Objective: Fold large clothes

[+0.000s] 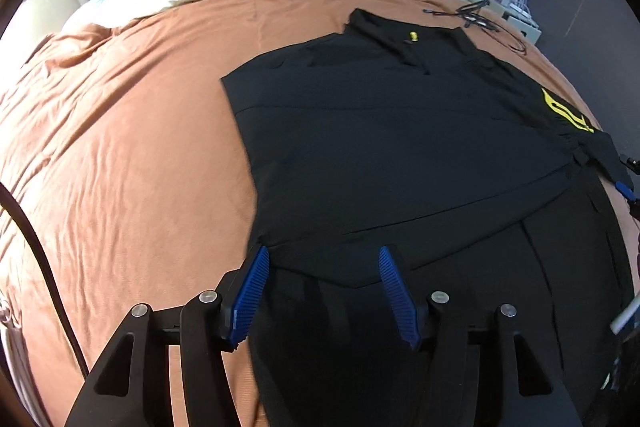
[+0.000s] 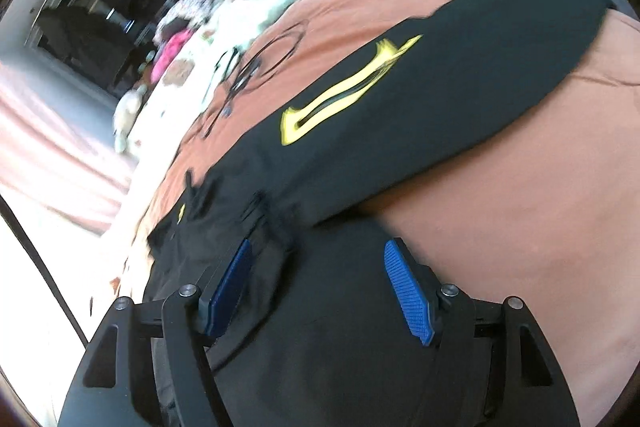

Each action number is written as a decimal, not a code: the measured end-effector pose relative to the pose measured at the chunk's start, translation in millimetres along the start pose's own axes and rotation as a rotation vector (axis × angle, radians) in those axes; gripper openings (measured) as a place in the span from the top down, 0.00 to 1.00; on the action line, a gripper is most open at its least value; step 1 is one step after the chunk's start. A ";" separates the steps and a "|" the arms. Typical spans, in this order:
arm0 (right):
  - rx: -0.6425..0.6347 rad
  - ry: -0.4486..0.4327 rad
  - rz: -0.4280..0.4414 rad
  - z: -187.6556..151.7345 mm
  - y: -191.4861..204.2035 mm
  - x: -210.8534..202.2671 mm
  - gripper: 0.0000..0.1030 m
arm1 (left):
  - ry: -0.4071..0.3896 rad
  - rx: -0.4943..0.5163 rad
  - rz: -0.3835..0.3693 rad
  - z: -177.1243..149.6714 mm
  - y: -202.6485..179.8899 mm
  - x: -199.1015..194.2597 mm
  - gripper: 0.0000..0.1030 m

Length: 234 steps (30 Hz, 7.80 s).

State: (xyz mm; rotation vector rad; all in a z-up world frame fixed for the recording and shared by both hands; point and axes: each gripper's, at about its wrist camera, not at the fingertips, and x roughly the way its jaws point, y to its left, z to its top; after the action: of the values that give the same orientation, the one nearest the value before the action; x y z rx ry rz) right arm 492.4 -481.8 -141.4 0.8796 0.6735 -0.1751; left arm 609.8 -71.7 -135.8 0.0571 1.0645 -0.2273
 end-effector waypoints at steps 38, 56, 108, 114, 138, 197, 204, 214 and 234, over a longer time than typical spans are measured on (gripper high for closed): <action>-0.011 -0.277 0.051 -5.5 21.8 -49.4 1.00 | -0.012 0.069 -0.022 35.5 -49.9 34.0 0.42; -0.451 -0.089 0.256 -120.1 243.3 -59.9 1.00 | -0.052 0.015 -0.038 11.9 7.4 -13.9 0.42; -0.250 -0.009 0.201 -110.4 168.4 -15.1 0.95 | -0.022 -0.007 -0.031 7.5 2.5 2.9 0.42; -0.384 -0.004 0.278 -155.4 224.9 -32.1 0.95 | -0.047 -0.021 -0.031 1.5 20.4 -20.4 0.42; -0.770 0.386 0.275 -338.3 370.1 18.0 0.94 | -0.058 -0.075 0.025 -32.0 97.1 -69.5 0.42; -0.223 0.089 0.055 -100.9 139.2 -51.1 0.28 | -0.038 -0.079 -0.016 -6.6 13.5 -40.2 0.43; -0.376 0.097 0.015 -123.5 143.0 -107.8 0.17 | -0.108 -0.095 -0.014 -41.8 17.5 -116.5 0.11; -0.518 0.088 0.004 -154.9 142.6 -202.0 0.14 | -0.181 -0.115 -0.033 -109.7 1.1 -202.5 0.04; -0.716 0.010 0.030 -219.3 60.2 -353.9 0.14 | -0.278 -0.121 -0.036 -261.0 -29.5 -310.9 0.04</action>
State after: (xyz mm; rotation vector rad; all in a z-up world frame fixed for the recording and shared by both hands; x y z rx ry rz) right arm 136.7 -321.4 15.7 0.2020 0.6657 0.0989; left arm 234.8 -10.8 10.3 -0.0999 0.8008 -0.1966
